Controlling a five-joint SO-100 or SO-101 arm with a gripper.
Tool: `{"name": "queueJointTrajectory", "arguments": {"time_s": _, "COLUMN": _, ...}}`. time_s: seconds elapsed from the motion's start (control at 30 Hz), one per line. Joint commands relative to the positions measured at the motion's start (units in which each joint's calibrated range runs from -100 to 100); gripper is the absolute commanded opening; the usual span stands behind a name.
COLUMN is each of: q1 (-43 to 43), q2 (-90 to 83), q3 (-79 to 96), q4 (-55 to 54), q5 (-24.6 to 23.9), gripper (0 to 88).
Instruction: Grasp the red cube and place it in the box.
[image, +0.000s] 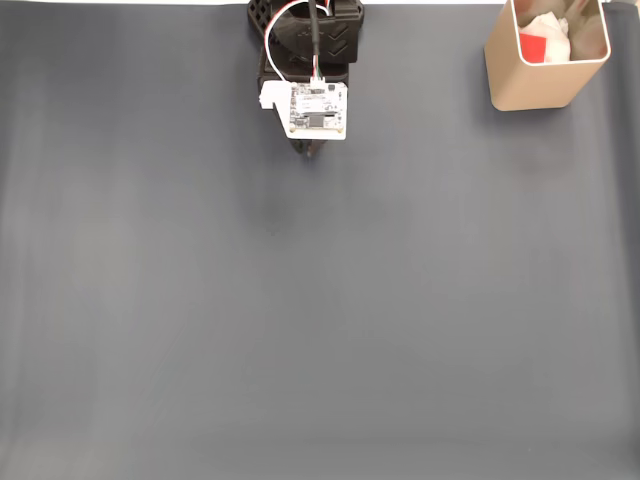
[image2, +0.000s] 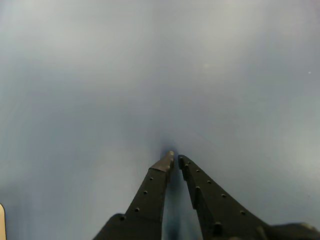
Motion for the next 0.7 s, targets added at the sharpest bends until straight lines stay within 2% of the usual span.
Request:
{"name": "queueJointTrajectory", "arguments": {"time_s": 0.0, "q1": -0.22, "q2": -0.52, "q3": 0.45, "q4": 1.82, "q5": 0.59, "gripper": 0.0}}
{"name": "queueJointTrajectory", "arguments": {"time_s": 0.37, "q1": -0.22, "q2": -0.52, "q3": 0.45, "q4": 7.14, "q5": 3.03, "gripper": 0.0}}
{"name": "queueJointTrajectory", "arguments": {"time_s": 0.67, "q1": -0.50, "q2": -0.52, "q3": 0.45, "q4": 7.88, "q5": 0.98, "gripper": 0.3}}
